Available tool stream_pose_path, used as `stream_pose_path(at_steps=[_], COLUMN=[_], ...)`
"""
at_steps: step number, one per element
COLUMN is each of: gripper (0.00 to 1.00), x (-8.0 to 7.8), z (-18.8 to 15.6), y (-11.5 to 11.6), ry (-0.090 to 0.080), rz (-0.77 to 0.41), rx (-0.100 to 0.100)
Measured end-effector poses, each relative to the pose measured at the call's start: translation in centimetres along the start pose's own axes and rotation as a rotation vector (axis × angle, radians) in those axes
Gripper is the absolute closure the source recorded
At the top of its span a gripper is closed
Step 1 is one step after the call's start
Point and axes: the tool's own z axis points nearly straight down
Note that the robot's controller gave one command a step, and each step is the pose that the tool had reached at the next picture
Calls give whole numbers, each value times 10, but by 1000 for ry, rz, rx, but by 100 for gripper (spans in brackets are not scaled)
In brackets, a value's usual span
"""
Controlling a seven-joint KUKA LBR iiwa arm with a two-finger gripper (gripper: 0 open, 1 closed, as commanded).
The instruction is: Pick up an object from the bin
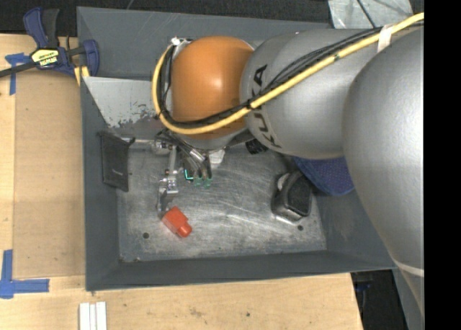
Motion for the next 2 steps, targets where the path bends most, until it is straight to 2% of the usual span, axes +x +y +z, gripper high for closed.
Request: stream_pose_path(at_steps=[1,2], gripper=[0,0], x=[77,56], z=[52,93], y=[-58,-69], ry=[4,-8], rz=[-126,-294], rx=[4,-1])
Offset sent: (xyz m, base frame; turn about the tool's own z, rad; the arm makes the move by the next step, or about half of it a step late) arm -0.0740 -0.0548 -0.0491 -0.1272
